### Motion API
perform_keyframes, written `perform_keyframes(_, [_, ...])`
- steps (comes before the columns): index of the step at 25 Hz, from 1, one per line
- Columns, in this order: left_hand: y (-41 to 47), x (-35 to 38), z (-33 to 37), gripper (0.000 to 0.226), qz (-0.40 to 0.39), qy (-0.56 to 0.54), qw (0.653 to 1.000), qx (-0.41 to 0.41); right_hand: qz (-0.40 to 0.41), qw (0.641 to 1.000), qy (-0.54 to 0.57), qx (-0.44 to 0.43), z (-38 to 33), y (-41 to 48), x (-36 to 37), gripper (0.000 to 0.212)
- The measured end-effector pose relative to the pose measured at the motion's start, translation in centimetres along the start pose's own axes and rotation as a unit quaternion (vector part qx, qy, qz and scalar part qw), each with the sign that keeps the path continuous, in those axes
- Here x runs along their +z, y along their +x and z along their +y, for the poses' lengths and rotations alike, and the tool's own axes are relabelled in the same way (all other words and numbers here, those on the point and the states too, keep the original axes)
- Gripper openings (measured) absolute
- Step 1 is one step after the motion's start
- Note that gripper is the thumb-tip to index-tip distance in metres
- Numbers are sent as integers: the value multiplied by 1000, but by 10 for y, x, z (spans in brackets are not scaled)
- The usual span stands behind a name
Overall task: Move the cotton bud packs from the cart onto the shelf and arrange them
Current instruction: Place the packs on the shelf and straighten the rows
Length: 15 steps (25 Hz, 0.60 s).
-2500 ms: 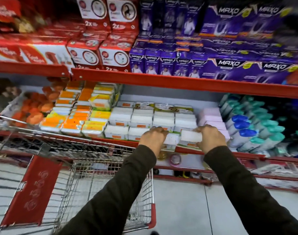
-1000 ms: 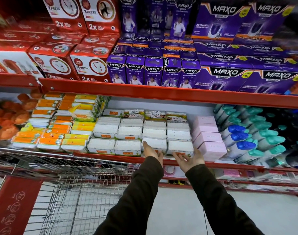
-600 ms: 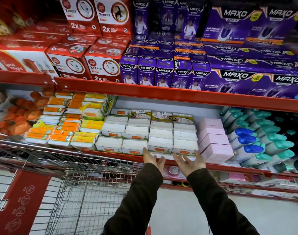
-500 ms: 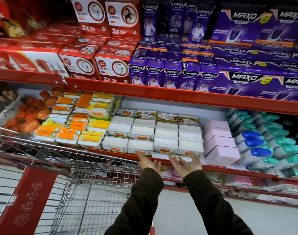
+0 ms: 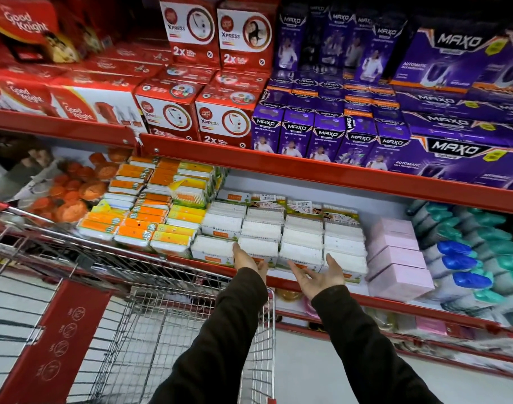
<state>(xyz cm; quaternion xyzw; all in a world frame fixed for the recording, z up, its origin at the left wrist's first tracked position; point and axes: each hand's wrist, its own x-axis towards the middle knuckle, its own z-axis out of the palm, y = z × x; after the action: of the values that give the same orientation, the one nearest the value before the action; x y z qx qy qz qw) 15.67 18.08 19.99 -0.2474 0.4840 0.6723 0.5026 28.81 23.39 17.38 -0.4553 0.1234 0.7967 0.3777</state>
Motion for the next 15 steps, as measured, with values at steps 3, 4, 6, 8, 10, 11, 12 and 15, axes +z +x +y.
perform_keyframes(3, [5,5,5,68,-10,-8,1000,-12,-8,1000,-11,4,-2,3,0,77])
perform_keyframes(4, [8,5,6,70,-15,-2,1000,-15,-8,1000,-6,4,-2,2,2,77])
perform_keyframes(6, [4,-1,7,70,-29,-17,999,-24,-5,1000,5,3,3,-4,4,78])
perform_keyframes(8, [-1,-11,7,66,-12,-31,999,-19,0,1000,15,10,16,-12,7,77])
perform_keyframes(10, [-1,-23,9,63,25,-33,999,3,4,1000,7,21,32,-14,10,76])
perform_keyframes(11, [5,-29,13,63,50,-31,998,22,1,1000,2,29,41,-12,14,77])
perform_keyframes(12, [9,-34,19,63,76,-30,996,41,-2,999,-4,41,49,-9,17,78])
perform_keyframes(15, [25,-43,43,64,94,-22,994,59,-14,998,-14,62,66,1,30,83])
